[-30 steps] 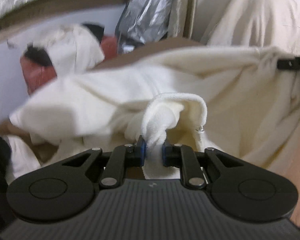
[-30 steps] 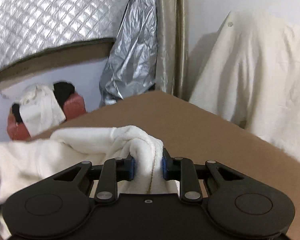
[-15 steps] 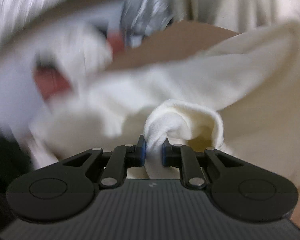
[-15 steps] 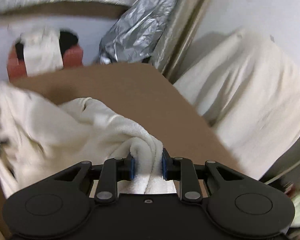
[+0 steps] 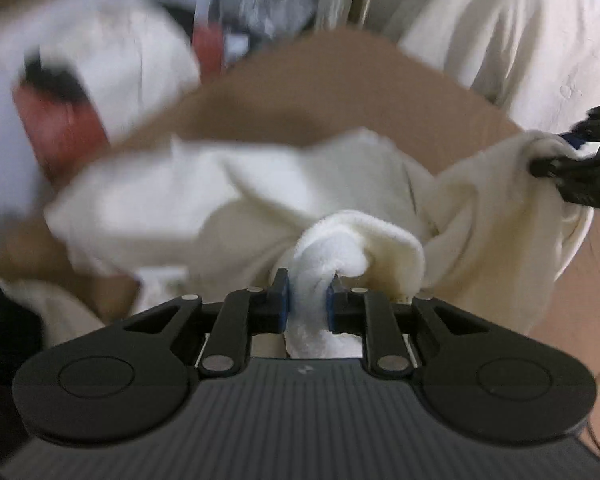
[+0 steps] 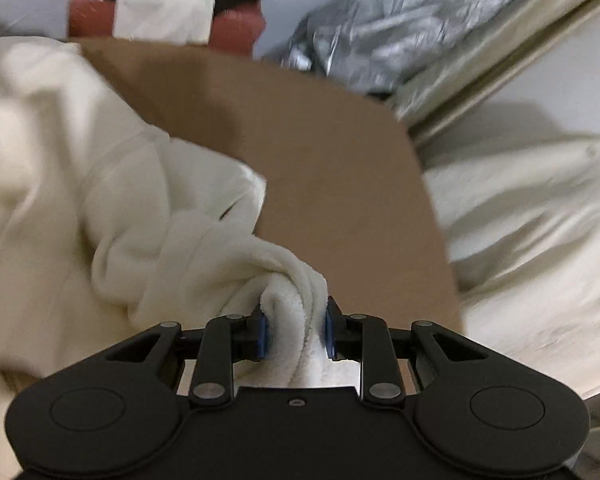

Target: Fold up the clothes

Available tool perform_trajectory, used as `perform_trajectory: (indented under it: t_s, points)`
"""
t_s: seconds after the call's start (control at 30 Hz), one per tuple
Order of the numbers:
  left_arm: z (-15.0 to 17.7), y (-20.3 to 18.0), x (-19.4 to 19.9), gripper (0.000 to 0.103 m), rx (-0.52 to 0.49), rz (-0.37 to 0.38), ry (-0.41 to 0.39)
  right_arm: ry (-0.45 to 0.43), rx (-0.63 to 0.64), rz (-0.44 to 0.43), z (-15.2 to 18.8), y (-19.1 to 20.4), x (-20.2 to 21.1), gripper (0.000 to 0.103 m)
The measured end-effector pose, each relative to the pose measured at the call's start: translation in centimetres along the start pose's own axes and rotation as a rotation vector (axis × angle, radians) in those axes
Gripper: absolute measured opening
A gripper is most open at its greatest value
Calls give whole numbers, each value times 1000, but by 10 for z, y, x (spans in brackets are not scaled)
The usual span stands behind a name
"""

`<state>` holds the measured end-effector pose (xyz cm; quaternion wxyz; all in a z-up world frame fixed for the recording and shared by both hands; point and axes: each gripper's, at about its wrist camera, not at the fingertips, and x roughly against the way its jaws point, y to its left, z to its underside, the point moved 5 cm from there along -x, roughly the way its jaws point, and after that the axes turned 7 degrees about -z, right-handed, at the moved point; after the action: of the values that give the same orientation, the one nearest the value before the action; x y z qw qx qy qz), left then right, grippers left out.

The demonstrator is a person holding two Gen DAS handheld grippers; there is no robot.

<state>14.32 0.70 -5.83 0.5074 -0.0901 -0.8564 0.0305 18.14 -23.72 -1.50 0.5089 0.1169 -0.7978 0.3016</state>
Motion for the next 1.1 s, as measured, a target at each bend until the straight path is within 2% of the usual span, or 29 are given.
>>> perform_trajectory:
  t_s: [0.07, 0.13, 0.17, 0.23, 0.3, 0.37, 0.4, 0.47, 0.5, 0.57, 0.6, 0.67, 0.73, 0.8, 0.97, 1.1]
  points:
    - [4, 18, -6, 26, 42, 22, 9, 20, -21, -58, -3, 4, -27, 30]
    - [-1, 38, -2, 39, 90, 34, -46, 45, 6, -114, 4, 11, -41, 30]
    - [-3, 45, 2, 40, 108, 46, -77, 48, 39, -134, 11, 15, -48, 31]
    - [-5, 55, 12, 44, 131, 62, -154, 55, 37, -147, 25, 12, -57, 32]
    - [-5, 62, 22, 44, 137, 72, -240, 92, 57, -121, 46, 6, -69, 32]
    - [-7, 63, 25, 51, 102, 85, -318, 129, 51, -101, 67, -7, -87, 32]
    - [-8, 64, 24, 56, 87, 86, -335, 162, 8, -97, 82, -17, -97, 32]
    - [-8, 67, 12, 59, 79, 58, -312, 216, -100, -106, 111, -39, -114, 35]
    - [-7, 69, 3, 59, 85, 35, -289, 214, -160, -126, 122, -48, -118, 36]
    - [-4, 75, -13, 59, 118, -21, -245, 149, -269, -186, 134, -59, -109, 37]
    - [-3, 77, -19, 59, 135, -62, -246, 99, -309, -219, 137, -63, -102, 41]
    - [-3, 74, -20, 59, 152, -160, -311, 25, -331, -272, 134, -65, -87, 45]
    - [-2, 60, -23, 64, 94, -178, -347, -20, -343, -317, 129, -66, -79, 58]
    - [0, 53, -33, 67, 72, -191, -326, 2, -332, -343, 121, -58, -79, 65]
    - [6, 64, -60, 71, 130, -137, -171, -9, -249, -371, 109, -36, -78, 65]
    - [0, 89, -80, 72, 254, -10, -63, -46, -265, -434, 100, -21, -76, 65]
